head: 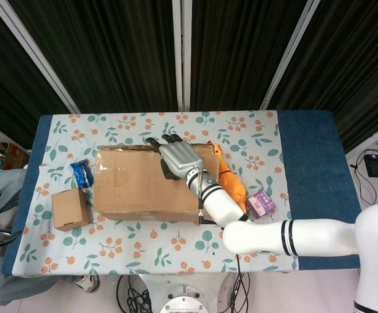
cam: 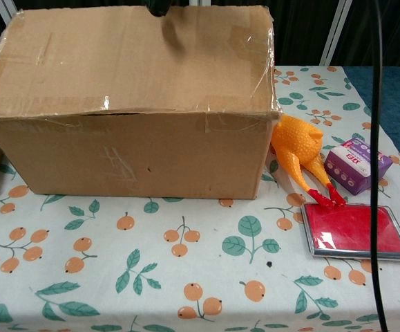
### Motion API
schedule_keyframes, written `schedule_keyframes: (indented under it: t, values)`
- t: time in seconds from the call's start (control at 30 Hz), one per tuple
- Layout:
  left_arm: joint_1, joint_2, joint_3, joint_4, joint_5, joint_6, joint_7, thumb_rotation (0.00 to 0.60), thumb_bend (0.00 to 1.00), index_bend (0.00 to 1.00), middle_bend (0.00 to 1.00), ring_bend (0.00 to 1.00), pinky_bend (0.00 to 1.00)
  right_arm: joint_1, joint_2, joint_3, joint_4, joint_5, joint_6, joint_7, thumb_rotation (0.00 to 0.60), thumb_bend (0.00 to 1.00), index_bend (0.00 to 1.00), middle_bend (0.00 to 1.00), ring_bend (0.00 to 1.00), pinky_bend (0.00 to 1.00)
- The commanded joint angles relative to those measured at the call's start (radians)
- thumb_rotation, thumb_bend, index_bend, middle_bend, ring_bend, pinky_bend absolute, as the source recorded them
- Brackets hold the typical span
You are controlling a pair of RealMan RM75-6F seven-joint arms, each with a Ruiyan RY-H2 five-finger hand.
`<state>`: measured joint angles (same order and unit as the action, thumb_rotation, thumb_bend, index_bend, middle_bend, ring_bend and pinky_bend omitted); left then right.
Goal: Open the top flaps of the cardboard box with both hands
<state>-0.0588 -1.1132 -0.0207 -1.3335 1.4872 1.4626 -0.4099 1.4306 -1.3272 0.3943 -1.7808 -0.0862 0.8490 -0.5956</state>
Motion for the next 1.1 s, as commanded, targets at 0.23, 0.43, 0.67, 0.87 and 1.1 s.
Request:
schedule_keyframes:
  t: [0.23,0.43,0.67,0.87,1.1]
  values:
    - [-0.007,0.016,-0.005,-0.039,0.004,-0.003,0.023,0.314,0.01,0.15,0.16,0.13,0.22,-0.133,0.181,0.093,-0.200,-0.065,-0.057,0.223,0.600,0.55,0.00,0.37,0.00,0.00]
    - [-0.009,0.029,-0.009,-0.074,0.001,-0.007,0.023,0.314,0.01,0.15,0.16,0.13,0.22,-0.233,0.297,0.127,-0.322,-0.153,-0.099,0.348,0.600,0.49,0.00,0.36,0.00,0.00]
    - [-0.013,0.044,-0.010,-0.106,0.007,-0.006,0.041,0.315,0.00,0.15,0.16,0.13,0.22,-0.335,0.457,0.153,-0.432,-0.235,-0.280,0.488,0.600,0.48,0.00,0.36,0.00,0.00]
    - [-0.016,0.051,-0.010,-0.130,0.016,-0.002,0.054,0.312,0.00,0.15,0.16,0.13,0.22,-0.430,0.539,0.190,-0.511,-0.390,-0.368,0.583,0.600,0.48,0.00,0.36,0.00,0.00]
    - [-0.013,0.066,-0.009,-0.154,0.018,0.004,0.063,0.313,0.00,0.15,0.16,0.13,0.22,-0.543,0.603,0.227,-0.575,-0.582,-0.437,0.675,0.600,0.48,0.00,0.34,0.00,0.00]
